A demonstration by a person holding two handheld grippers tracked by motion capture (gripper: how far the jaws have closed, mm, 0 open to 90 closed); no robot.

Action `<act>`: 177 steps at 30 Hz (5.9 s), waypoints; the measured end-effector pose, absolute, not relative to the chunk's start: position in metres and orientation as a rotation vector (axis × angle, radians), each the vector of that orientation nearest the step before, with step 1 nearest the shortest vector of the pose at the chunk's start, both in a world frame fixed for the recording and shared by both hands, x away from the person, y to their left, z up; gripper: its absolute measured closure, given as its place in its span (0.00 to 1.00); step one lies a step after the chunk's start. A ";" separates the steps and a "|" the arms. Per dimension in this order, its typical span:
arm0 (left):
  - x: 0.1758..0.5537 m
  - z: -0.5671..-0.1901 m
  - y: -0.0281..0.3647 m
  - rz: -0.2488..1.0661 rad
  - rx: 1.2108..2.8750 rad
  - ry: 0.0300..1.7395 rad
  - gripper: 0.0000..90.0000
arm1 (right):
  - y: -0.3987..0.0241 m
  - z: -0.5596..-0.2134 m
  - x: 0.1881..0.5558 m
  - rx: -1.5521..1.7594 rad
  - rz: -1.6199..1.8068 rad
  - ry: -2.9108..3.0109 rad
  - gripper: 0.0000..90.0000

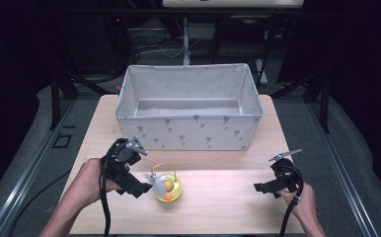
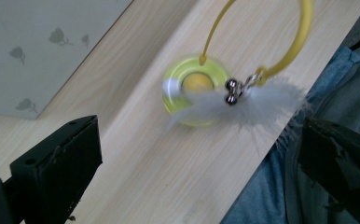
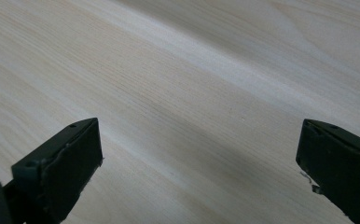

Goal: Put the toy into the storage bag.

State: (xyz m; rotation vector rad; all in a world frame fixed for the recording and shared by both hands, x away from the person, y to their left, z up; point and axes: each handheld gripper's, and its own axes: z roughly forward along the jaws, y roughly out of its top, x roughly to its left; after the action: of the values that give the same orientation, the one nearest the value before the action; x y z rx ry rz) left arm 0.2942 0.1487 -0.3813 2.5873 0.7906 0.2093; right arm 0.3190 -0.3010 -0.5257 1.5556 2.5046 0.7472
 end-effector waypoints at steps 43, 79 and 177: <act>0.312 -0.374 0.079 0.279 2.691 0.646 0.86 | -0.301 -0.528 0.320 1.568 0.758 2.513 0.03; 0.314 -0.346 0.089 0.325 2.721 0.576 0.98 | -0.302 -0.527 0.319 1.565 0.759 2.522 0.04; 0.364 -0.205 0.147 0.527 2.778 0.780 0.97 | -0.303 -0.526 0.318 1.549 0.758 2.519 0.04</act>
State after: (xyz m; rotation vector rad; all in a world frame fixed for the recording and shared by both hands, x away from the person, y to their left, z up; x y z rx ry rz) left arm 0.3640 0.1466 -0.2048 2.7778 0.7798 0.5269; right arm 0.3181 -0.3026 -0.5255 1.5490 2.5192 0.7583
